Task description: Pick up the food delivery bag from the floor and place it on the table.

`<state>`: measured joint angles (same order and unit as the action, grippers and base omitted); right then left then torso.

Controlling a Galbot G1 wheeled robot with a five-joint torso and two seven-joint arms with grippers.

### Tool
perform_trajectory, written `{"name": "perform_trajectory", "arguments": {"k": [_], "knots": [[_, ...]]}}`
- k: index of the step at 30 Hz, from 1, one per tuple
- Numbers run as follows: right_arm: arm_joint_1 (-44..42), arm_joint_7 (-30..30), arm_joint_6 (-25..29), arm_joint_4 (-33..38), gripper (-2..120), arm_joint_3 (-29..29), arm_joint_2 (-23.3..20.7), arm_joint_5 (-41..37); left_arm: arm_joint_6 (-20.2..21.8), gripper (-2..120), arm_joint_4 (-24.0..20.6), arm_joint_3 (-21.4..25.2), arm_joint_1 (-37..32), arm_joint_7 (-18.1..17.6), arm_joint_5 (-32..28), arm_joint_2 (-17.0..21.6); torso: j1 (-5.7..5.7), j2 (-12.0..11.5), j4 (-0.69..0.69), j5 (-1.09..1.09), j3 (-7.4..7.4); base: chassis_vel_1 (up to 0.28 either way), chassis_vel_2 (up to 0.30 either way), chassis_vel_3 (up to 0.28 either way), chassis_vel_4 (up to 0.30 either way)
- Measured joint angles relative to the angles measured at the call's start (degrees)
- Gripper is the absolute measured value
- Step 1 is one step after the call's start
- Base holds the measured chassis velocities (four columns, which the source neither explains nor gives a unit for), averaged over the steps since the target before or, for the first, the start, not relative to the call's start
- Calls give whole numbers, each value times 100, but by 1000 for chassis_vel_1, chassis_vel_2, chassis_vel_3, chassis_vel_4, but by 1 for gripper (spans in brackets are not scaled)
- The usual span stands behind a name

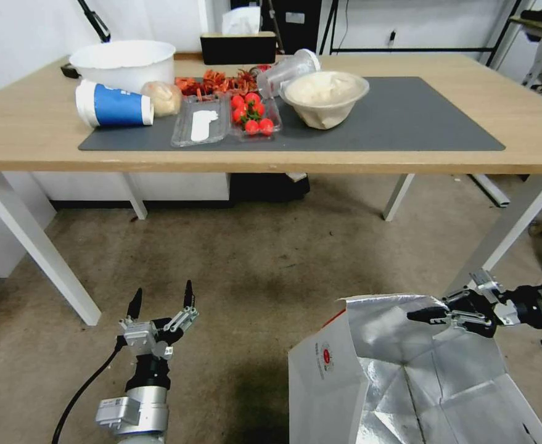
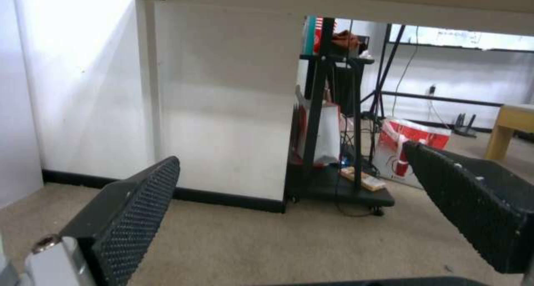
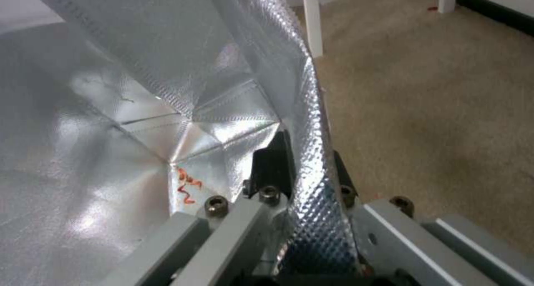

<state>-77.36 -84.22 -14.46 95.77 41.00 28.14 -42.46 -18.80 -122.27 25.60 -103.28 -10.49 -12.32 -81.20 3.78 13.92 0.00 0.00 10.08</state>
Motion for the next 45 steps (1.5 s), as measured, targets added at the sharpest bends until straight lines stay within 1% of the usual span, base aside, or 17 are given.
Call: {"name": "perform_trajectory", "arguments": {"k": [8, 16, 18, 23, 24, 26, 28, 30, 32, 45], "knots": [[-62, -22, 2, 7, 0, 26, 19, 19, -1, 100, -1, 1, 7, 1, 1, 0, 39, 143, 0, 0, 105, 0, 0, 0, 0], [-42, -38, 1, 20, 0, 24, 19, 24, -5, 100, 2, 1, 14, 4, 1, -3, 103, 363, 0, 0, 261, 0, 0, 0, 0], [-42, -39, 1, 20, 0, 23, 19, 24, -6, 100, 3, 1, 15, 5, 1, -3, 106, 374, 0, 0, 269, 0, 0, 0, 0], [-40, -55, -1, 16, 0, 20, 18, 23, -11, 100, 26, -4, 24, 13, 3, -2, 146, 492, 0, 0, 349, 0, 0, 0, 0], [-40, -55, -2, 15, 0, 19, 22, 24, -11, 100, 34, -8, 31, 13, 4, -1, 159, 542, 0, 0, 384, 0, 0, 0, 0], [-40, -55, -2, 14, 0, 19, 25, 24, -11, 100, 36, -9, 32, 13, 5, -2, 164, 559, 0, 0, 397, 0, 0, 0, 0], [-37, -55, -2, 12, 0, 14, 36, 26, -12, 100, 40, -16, 45, 13, 4, -5, 186, 630, 0, 0, 447, 0, 0, 0, 0], [-34, -55, -2, 12, 0, 13, 37, 26, -13, 100, 41, -17, 47, 12, 4, -6, 193, 651, 0, 0, 460, 0, 0, 0, 0], [-11, -55, -4, 0, 0, 4, 37, 35, -17, 100, 47, -18, 56, 5, 4, -7, 219, 722, 0, 0, 505, 0, 0, 0, 0], [-19, -90, -10, -14, 0, -16, 30, 52, -34, 100, 86, -35, 65, -18, 41, -20, 308, 1001, 0, 0, 694, 0, 0, 0, 0]]}}
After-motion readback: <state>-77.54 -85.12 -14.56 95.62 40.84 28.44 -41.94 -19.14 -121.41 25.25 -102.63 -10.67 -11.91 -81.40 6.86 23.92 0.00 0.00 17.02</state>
